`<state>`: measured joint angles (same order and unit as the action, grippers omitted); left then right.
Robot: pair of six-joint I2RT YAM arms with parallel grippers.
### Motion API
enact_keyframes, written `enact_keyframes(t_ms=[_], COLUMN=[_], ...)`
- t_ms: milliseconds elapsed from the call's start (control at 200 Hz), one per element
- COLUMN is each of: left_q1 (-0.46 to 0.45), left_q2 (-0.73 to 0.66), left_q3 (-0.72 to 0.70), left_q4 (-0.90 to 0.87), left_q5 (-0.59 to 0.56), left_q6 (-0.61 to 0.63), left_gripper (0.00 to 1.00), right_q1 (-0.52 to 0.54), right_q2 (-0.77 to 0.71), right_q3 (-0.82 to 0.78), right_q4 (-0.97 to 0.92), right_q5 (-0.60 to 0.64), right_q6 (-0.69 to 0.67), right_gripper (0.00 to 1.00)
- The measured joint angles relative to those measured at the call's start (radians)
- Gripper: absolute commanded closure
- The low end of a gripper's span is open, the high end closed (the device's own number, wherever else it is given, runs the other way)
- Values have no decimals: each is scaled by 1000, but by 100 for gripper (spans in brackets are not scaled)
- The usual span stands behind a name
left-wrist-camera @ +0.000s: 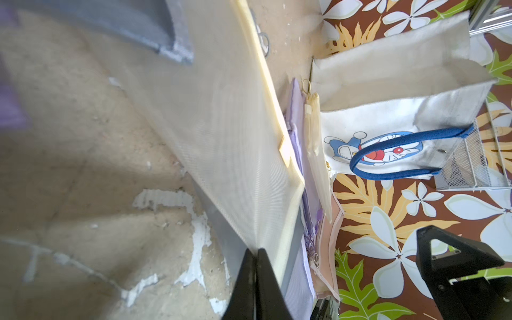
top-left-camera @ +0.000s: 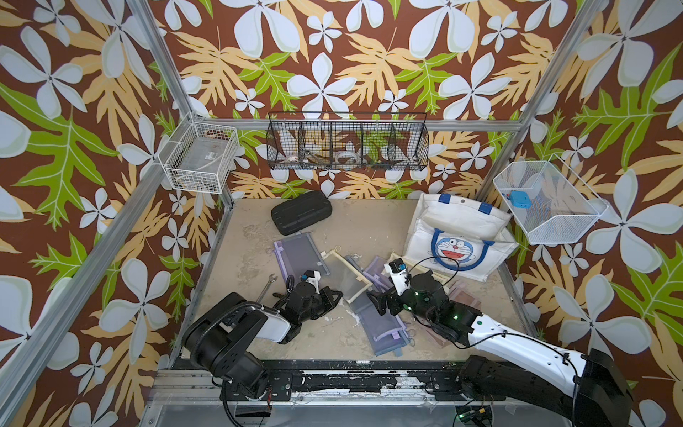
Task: Put the pencil pouch into the canvas bag
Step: Pick up the pencil case from the pencil case.
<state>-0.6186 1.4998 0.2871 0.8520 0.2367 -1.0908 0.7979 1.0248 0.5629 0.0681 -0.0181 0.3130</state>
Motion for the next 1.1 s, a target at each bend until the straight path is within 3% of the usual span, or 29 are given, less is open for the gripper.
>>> enact_keyframes(t_ms=[170, 525, 921, 1101], left_q1=[-42, -52, -52, -54], left_q2=[-165, -415, -474, -488], left_q3=[84, 255, 489, 517], left_q4=[-222, -645, -870, -917], left_q5=[-11, 38, 124, 136], left_q6=[151, 520, 687, 707], left_gripper=[100, 100, 100, 100], right_q1=[-14, -84, -84, -84], right_q2=[-16, -50, -237, -337], right_q3=[61, 179, 155, 105], right_q4=[-50, -116, -143, -135], right_q5=[-21, -218, -243, -247], right_q6=[9, 71, -18, -63], right_gripper=[0, 0, 0, 0])
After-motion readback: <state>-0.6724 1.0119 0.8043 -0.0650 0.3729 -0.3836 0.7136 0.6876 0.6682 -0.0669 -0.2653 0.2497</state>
